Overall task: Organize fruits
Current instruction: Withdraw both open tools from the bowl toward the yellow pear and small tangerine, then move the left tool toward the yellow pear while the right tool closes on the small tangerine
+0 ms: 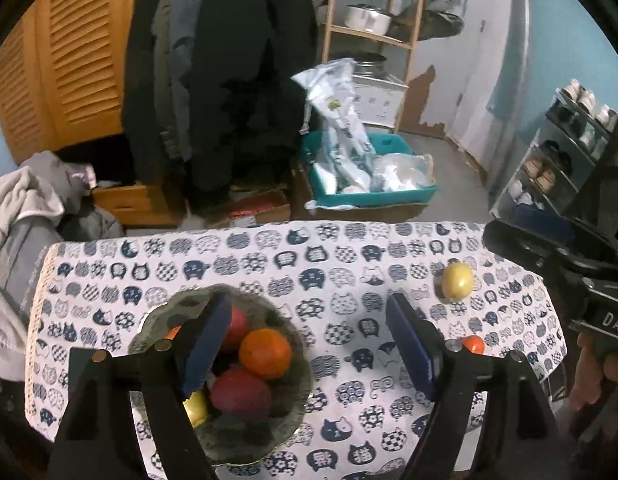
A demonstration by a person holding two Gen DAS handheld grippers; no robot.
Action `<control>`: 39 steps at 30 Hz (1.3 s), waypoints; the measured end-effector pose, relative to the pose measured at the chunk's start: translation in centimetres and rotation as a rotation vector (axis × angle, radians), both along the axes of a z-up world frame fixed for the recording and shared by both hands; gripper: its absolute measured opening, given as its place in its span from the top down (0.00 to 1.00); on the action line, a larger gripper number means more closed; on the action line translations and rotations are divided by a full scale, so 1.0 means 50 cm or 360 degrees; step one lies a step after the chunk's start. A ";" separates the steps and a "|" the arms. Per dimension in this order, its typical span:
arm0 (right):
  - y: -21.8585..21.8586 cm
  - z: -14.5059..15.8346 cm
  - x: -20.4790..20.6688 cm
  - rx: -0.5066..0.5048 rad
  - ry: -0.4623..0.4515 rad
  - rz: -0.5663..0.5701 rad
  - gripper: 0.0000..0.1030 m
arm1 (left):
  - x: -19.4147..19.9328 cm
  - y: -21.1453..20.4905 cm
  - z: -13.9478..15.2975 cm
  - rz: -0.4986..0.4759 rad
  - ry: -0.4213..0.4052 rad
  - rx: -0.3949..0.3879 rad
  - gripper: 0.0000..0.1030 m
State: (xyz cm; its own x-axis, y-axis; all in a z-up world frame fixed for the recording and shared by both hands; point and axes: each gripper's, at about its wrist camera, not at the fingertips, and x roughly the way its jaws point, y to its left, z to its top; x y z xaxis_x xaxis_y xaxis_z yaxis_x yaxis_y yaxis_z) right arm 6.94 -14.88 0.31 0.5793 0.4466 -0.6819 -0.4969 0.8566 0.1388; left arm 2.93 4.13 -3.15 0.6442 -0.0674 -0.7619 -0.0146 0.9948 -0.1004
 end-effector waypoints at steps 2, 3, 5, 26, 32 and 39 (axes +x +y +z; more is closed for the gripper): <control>-0.018 -0.001 0.001 0.0001 -0.0001 -0.0022 0.25 | 0.004 -0.017 -0.001 -0.0018 -0.0001 0.0020 0.22; -0.030 -0.002 0.002 -0.0002 -0.0003 -0.0040 0.25 | 0.008 -0.026 -0.003 -0.0035 0.0003 0.0018 0.22; -0.054 -0.006 0.005 0.0000 0.0003 -0.0073 0.24 | 0.014 -0.042 -0.009 -0.0053 0.0016 0.0022 0.22; -0.286 -0.154 0.030 -0.0113 0.0278 -0.0408 0.23 | 0.063 -0.224 -0.114 -0.0314 0.0209 0.0076 0.21; -0.308 -0.248 0.037 -0.0153 0.0449 -0.0399 0.23 | 0.069 -0.247 -0.177 -0.0330 0.0272 0.0155 0.21; -0.305 -0.344 0.036 -0.0190 0.0642 -0.0362 0.23 | 0.073 -0.260 -0.240 -0.0350 0.0400 0.0142 0.21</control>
